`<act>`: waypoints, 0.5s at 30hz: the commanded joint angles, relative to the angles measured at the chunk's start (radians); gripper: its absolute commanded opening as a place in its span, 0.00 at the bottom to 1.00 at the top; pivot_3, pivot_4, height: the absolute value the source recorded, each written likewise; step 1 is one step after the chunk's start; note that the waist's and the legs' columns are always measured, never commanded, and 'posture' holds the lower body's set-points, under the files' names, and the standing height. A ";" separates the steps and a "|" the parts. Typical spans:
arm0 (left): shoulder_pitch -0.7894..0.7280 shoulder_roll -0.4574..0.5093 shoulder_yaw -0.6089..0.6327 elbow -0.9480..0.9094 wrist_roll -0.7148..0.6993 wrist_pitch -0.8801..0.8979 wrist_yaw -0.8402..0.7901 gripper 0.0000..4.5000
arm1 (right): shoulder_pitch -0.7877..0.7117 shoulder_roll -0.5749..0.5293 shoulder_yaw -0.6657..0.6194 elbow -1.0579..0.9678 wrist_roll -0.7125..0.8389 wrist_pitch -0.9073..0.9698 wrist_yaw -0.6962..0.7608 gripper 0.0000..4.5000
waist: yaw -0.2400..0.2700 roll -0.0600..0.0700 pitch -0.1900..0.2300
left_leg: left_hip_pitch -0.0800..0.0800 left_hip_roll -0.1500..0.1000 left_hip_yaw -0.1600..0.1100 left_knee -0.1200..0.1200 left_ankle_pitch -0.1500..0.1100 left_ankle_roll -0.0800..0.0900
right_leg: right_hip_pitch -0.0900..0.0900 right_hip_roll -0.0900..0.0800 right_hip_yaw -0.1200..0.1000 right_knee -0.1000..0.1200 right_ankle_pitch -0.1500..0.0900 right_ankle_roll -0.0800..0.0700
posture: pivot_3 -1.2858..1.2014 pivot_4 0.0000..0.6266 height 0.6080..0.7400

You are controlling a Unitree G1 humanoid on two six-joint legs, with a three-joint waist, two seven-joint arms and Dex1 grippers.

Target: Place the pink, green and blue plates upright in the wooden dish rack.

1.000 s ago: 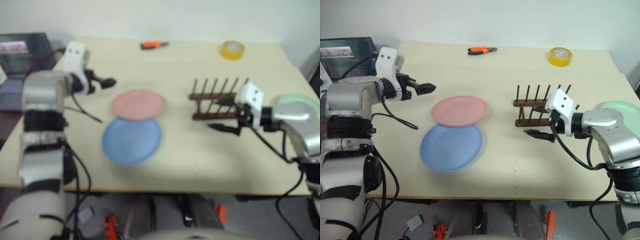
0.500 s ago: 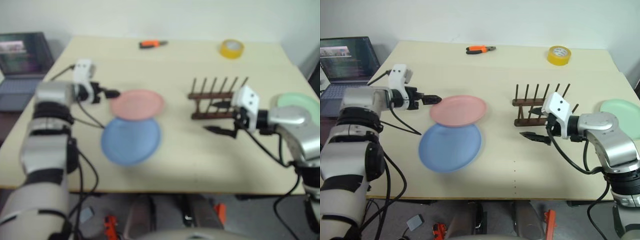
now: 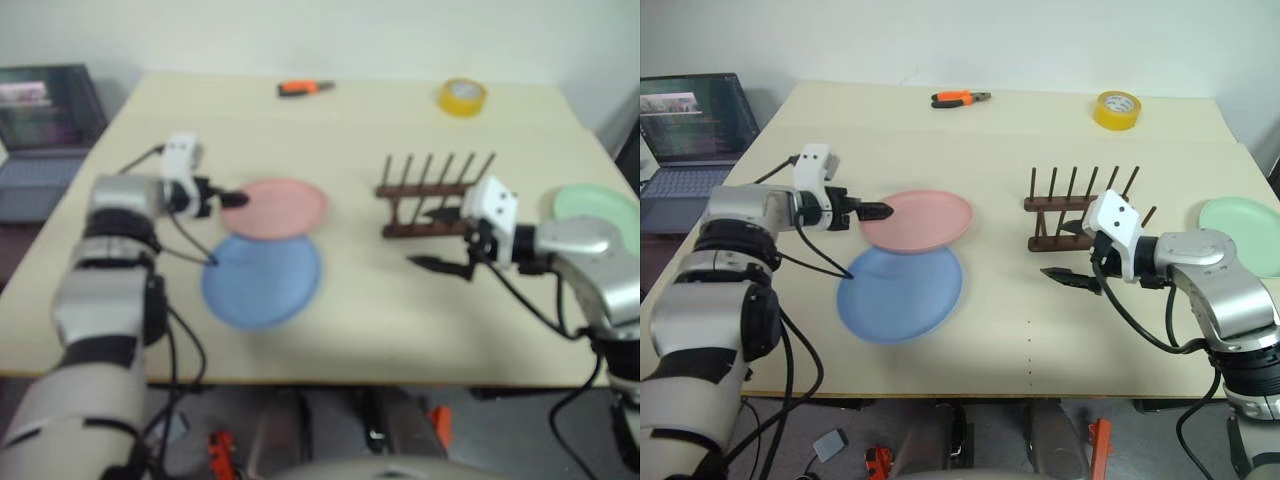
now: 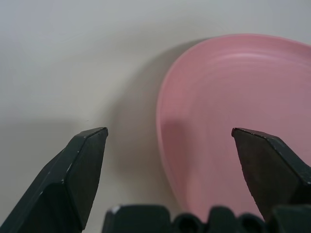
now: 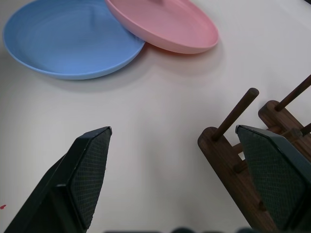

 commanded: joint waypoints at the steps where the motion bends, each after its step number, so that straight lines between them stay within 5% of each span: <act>1: -0.007 0.006 0.017 -0.020 -0.003 -0.005 0.004 0.88 | -0.010 -0.006 -0.010 -0.015 -0.006 -0.010 -0.007 1.00 | 0.000 0.000 0.000 | 0.000 0.000 0.000 0.000 0.000 0.000 | 0.000 0.000 0.000 0.000 0.000 0.000 | 0.52 0.24 1.00; 12: -0.004 0.011 0.017 -0.033 -0.003 0.004 0.009 0.00 | -0.016 -0.001 -0.005 -0.009 -0.015 -0.016 -0.005 1.00 | 0.000 0.000 0.000 | 0.000 0.000 0.000 0.001 0.000 0.000 | 0.000 0.000 0.000 0.001 0.000 0.000 | 0.52 0.24 1.00; 15: -0.002 0.015 0.024 -0.027 -0.004 0.001 0.015 0.00 | -0.017 0.001 -0.004 -0.009 -0.016 -0.016 -0.003 1.00 | -0.001 0.000 0.000 | 0.000 0.000 0.000 0.002 0.000 0.000 | 0.000 0.000 0.000 0.001 0.000 0.000 | 0.52 0.24 1.00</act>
